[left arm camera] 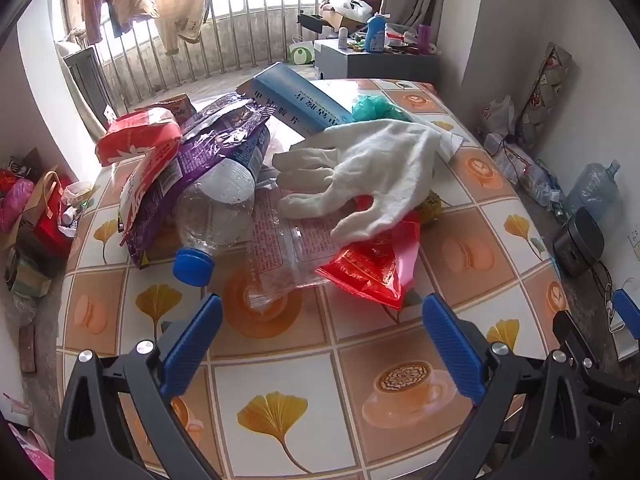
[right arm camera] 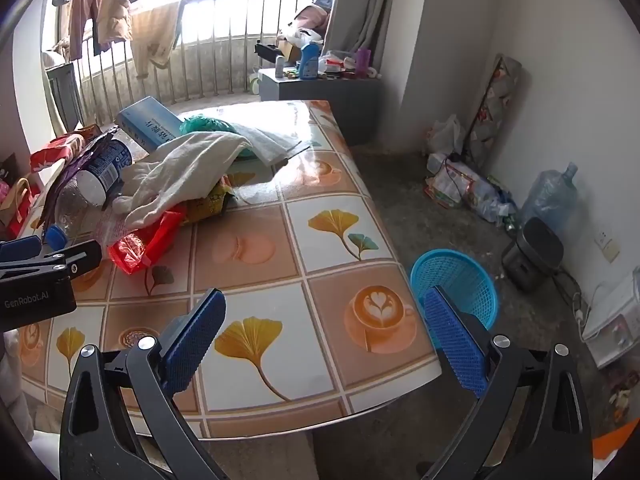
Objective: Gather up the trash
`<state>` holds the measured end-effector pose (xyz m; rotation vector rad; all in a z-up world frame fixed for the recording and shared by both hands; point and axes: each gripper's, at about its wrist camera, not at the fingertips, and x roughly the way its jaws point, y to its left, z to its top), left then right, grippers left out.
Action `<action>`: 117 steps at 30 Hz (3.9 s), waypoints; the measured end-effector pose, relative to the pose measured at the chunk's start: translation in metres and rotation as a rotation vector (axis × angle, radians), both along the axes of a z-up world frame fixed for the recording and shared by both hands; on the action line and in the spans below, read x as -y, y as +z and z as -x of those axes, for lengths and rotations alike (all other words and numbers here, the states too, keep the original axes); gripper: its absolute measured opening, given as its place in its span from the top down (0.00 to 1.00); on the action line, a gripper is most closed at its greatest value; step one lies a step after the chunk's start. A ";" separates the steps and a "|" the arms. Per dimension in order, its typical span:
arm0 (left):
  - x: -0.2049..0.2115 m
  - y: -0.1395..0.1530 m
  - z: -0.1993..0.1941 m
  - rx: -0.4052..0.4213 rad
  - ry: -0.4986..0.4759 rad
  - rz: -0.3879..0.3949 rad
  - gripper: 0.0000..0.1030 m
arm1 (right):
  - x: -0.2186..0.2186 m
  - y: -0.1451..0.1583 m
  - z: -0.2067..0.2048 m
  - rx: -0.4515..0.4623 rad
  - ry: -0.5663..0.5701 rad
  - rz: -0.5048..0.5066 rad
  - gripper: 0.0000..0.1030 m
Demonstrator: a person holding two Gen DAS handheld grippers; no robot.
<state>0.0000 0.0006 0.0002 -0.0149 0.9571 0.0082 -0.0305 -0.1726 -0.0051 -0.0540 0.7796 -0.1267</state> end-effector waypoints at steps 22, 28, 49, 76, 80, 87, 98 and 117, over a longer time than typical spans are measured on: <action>0.013 0.010 0.008 0.051 -0.049 0.004 0.06 | 0.025 0.019 0.009 -0.020 -0.072 0.050 0.08; 0.018 0.010 0.005 0.054 -0.062 0.004 0.06 | 0.032 0.020 0.010 -0.020 -0.093 0.049 0.08; 0.022 0.012 -0.006 0.065 -0.047 -0.011 0.05 | 0.042 0.018 0.005 -0.027 -0.110 0.035 0.08; 0.020 0.006 -0.004 0.054 -0.043 -0.017 0.05 | 0.041 0.018 0.004 -0.032 -0.107 0.025 0.08; 0.020 0.006 -0.004 0.054 -0.043 -0.017 0.06 | 0.040 0.017 0.004 -0.032 -0.107 0.025 0.08; 0.018 0.003 -0.003 0.051 -0.039 -0.017 0.05 | 0.038 0.018 0.003 -0.030 -0.105 0.026 0.08; -0.015 0.022 0.000 0.169 -0.003 -0.047 0.05 | 0.022 0.033 -0.008 0.057 -0.065 -0.045 0.08; -0.140 0.049 -0.016 0.425 0.029 0.050 0.08 | -0.096 0.065 -0.101 0.071 0.360 -0.584 0.29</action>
